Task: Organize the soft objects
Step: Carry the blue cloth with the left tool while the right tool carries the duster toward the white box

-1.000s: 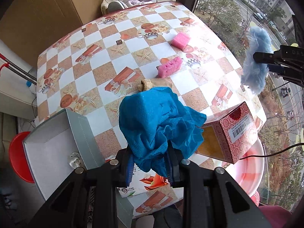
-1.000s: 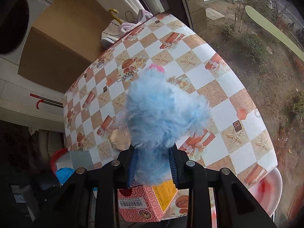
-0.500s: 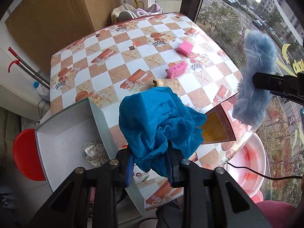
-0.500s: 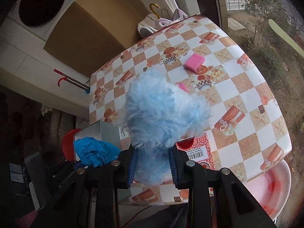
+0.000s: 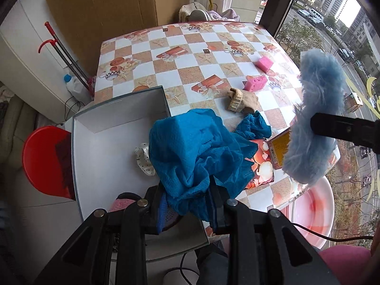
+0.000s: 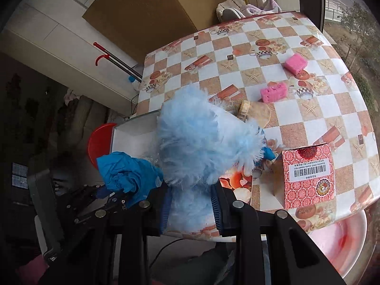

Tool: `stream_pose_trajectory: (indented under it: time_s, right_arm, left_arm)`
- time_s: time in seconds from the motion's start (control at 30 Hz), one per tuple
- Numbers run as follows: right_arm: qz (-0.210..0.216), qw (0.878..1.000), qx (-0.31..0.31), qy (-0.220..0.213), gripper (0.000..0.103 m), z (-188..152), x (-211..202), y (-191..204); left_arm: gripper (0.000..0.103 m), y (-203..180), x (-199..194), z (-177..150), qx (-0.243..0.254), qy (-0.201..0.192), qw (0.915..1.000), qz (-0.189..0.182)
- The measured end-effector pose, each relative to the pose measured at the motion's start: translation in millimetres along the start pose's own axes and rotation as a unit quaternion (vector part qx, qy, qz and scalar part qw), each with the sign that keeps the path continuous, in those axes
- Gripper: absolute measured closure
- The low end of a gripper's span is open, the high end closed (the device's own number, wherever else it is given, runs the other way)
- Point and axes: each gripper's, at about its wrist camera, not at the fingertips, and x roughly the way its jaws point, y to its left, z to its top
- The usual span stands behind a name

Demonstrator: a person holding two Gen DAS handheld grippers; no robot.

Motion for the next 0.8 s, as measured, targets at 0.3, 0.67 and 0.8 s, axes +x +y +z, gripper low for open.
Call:
stream_pose_trajectory:
  time_s: [0.3, 0.67, 0.8]
  right_arm:
    - [0.000, 0.999, -0.041, 0.015, 0.071, -1.6, 11.3, 31.8]
    - [0.003, 0.997, -0.074, 0.032, 0.071, -7.8, 21.7, 58.9]
    - [0.005, 0.995, -0.086, 0.040, 0.071, -10.6, 25.8, 67.8]
  left_arm:
    - [0.072, 31.2, -16.1, -19.7, -0.043, -0.018, 0.9989, 0.008]
    - [0.072, 51.5, -26.1, -44.3, -0.078, -0.023, 0.9966, 0.012]
    - [0.072, 57.9, -29.4, -51.9, -0.092, -0.023, 0.9954, 0.015]
